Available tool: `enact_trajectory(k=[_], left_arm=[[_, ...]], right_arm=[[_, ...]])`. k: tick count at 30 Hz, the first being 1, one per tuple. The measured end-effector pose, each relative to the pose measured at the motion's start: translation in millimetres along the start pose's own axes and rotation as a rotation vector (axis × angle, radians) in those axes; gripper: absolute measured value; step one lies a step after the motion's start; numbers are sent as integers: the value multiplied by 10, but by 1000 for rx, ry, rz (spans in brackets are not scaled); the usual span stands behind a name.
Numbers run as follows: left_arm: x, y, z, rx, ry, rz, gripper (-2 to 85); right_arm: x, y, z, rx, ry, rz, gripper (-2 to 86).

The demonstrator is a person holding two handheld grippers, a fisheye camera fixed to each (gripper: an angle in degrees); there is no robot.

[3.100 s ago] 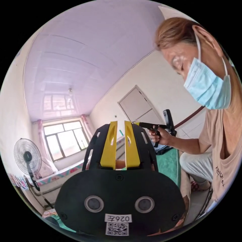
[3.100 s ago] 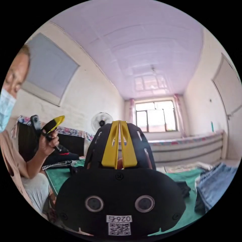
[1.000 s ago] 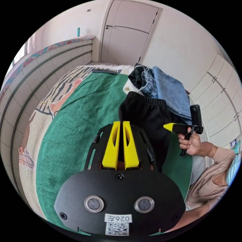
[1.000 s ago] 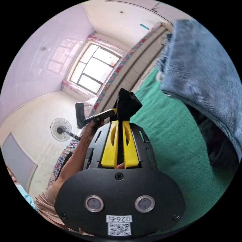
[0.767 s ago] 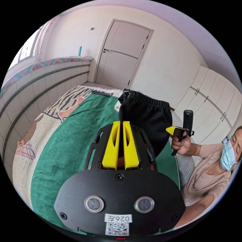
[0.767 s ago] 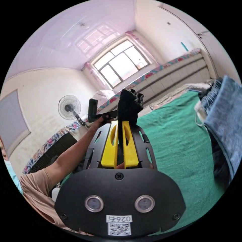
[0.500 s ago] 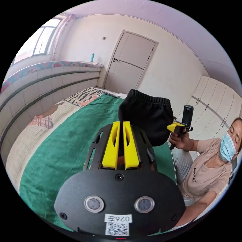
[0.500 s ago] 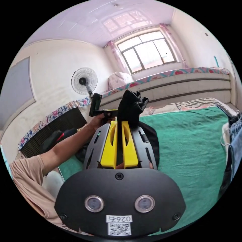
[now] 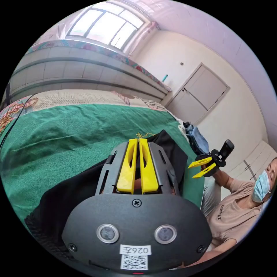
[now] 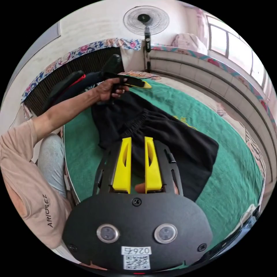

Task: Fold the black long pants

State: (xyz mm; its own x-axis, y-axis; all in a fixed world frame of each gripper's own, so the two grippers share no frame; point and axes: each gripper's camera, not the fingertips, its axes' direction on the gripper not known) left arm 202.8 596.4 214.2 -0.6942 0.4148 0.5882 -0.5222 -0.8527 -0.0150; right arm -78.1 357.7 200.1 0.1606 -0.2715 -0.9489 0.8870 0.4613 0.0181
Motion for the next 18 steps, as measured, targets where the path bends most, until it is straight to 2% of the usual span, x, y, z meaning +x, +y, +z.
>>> enact_trajectory(k=[2,5,6,7,9,11,14,16,18], left_arm=[[275,-16,33,-1,62,54,-6],[837,6,555,-173,126,174,-9],[1041,65,899,-324,37,240,-9],[1159,167,1297,-528,-154,289,-9],[1305,296,1642,-670,-325,370,-8],[1505,230,1578,-616,-364,387,-8],[1870,76,1247,-425,-280,413,-8],[2180,-40,1037,-267,-187,419,-9],[2349,-123,1095,-232,-117,396,-9]], right_arm=[[514,270,47,29,20,131,4],[1266,636,427,-58,18,290,-6],[1417,712,552,-102,22,314,-7],[1709,868,776,-182,37,364,-7],[2108,1110,878,-196,28,428,-7],[2586,1390,569,-66,-15,508,-5],[3122,1781,81,75,46,583,14],[3479,2031,-40,96,69,630,36],[3862,2265,11,77,34,681,61]])
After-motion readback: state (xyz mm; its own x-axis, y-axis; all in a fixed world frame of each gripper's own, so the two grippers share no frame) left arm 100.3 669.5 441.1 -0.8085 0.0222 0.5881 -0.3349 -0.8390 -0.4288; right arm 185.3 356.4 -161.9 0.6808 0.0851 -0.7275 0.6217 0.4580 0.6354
